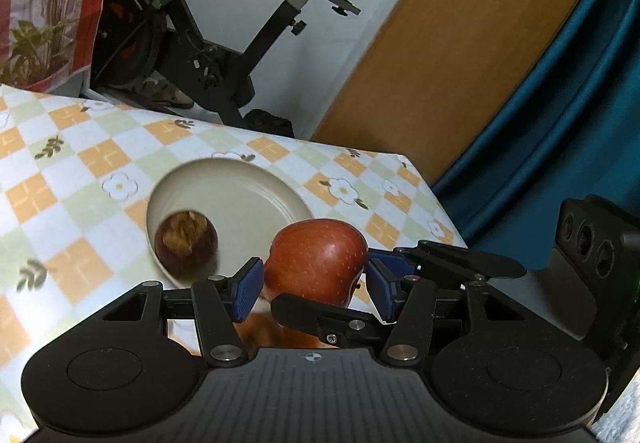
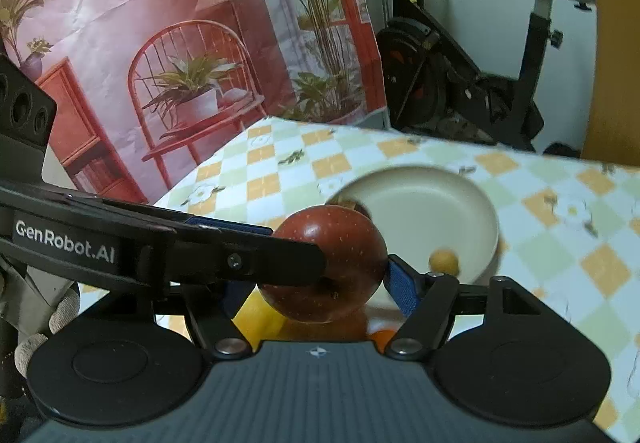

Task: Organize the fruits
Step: 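Carry the red apple with the left gripper onto the plate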

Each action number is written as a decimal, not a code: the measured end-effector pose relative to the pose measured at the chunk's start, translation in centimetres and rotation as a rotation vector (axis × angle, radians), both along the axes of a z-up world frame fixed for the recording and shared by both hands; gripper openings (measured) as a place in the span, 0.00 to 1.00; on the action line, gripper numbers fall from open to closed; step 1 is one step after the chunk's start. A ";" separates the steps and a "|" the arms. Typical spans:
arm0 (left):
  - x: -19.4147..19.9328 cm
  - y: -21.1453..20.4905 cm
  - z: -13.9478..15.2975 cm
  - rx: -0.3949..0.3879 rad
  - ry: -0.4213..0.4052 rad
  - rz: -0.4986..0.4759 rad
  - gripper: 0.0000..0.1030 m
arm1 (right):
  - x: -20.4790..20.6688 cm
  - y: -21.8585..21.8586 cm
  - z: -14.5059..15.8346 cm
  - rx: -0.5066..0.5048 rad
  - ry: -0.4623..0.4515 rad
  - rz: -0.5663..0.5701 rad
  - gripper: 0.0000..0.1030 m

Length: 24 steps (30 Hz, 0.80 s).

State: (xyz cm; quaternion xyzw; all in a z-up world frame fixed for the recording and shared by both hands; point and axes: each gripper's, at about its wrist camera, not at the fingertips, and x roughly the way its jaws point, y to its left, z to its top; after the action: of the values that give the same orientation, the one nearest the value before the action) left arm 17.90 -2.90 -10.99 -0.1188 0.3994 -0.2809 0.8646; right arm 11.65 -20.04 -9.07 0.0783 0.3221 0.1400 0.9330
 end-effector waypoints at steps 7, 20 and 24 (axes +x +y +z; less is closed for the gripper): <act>5.3 0.8 -2.0 -0.018 0.054 0.011 0.57 | 4.9 -0.7 -1.2 -0.014 0.009 0.007 0.70; 11.8 1.8 -5.2 -0.018 0.118 0.042 0.57 | 12.4 -2.0 -4.6 -0.007 0.042 0.021 0.70; 13.0 2.0 -6.1 -0.021 0.135 0.053 0.57 | 13.9 -2.2 -5.4 -0.006 0.059 0.027 0.70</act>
State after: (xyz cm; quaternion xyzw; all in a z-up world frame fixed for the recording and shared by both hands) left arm 30.92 -0.92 -17.09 -0.1571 0.4505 -0.2537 0.8414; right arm 25.55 -22.23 -14.45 0.0752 0.3511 0.1491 0.9214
